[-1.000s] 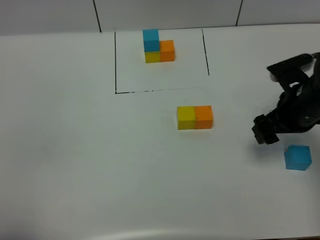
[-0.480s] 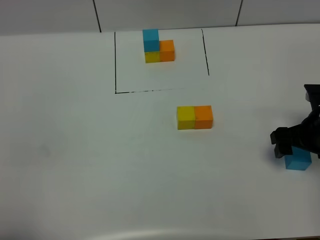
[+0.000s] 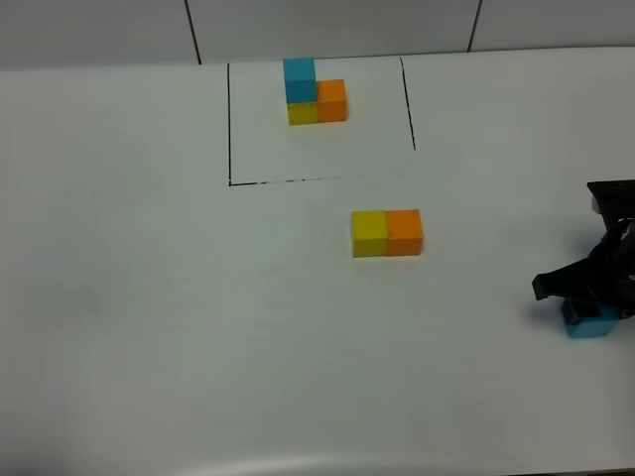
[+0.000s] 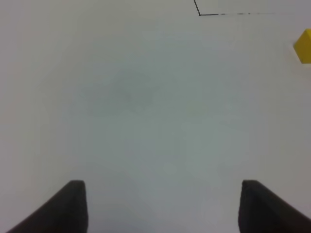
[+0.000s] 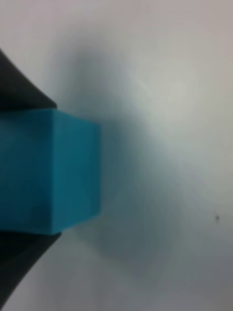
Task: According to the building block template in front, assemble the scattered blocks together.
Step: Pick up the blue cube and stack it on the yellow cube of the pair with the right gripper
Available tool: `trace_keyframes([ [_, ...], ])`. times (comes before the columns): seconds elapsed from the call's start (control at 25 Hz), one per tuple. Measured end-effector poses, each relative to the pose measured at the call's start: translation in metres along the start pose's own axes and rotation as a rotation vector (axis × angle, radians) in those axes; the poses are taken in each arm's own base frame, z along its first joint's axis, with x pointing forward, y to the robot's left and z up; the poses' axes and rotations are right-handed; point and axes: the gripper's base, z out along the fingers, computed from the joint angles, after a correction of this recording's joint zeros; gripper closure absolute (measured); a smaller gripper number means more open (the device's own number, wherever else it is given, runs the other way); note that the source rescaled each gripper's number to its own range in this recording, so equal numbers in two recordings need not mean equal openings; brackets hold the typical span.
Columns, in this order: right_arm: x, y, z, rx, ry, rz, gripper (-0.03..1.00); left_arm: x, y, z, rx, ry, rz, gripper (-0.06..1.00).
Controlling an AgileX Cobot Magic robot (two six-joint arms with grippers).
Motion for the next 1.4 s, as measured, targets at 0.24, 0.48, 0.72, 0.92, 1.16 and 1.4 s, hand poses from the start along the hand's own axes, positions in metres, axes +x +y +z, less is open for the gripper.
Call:
trace_keyframes([
  [0.24,-0.025,0.029,-0.040,0.049,-0.005,-0.409,0.95,0.000,0.000,0.000,0.000,0.000,0.000,0.54],
  [0.48,-0.053,0.095,-0.083,0.086,-0.101,-1.057,0.95,0.000,0.000,0.000,0.000,0.000,0.000,0.54],
  [0.72,-0.078,0.157,-0.086,0.089,-0.115,-1.462,0.95,0.000,0.000,0.000,0.000,0.000,0.000,0.54],
  [0.92,-0.099,0.185,-0.068,0.060,-0.049,-1.582,0.95,0.000,0.000,0.000,0.000,0.000,0.000,0.54],
  [1.16,-0.114,0.206,-0.059,-0.030,-0.084,-1.598,0.95,0.000,0.000,0.000,0.000,0.000,0.000,0.54],
  [1.4,-0.125,0.216,-0.050,-0.076,-0.058,-1.588,0.95,0.000,0.000,0.000,0.000,0.000,0.000,0.54],
])
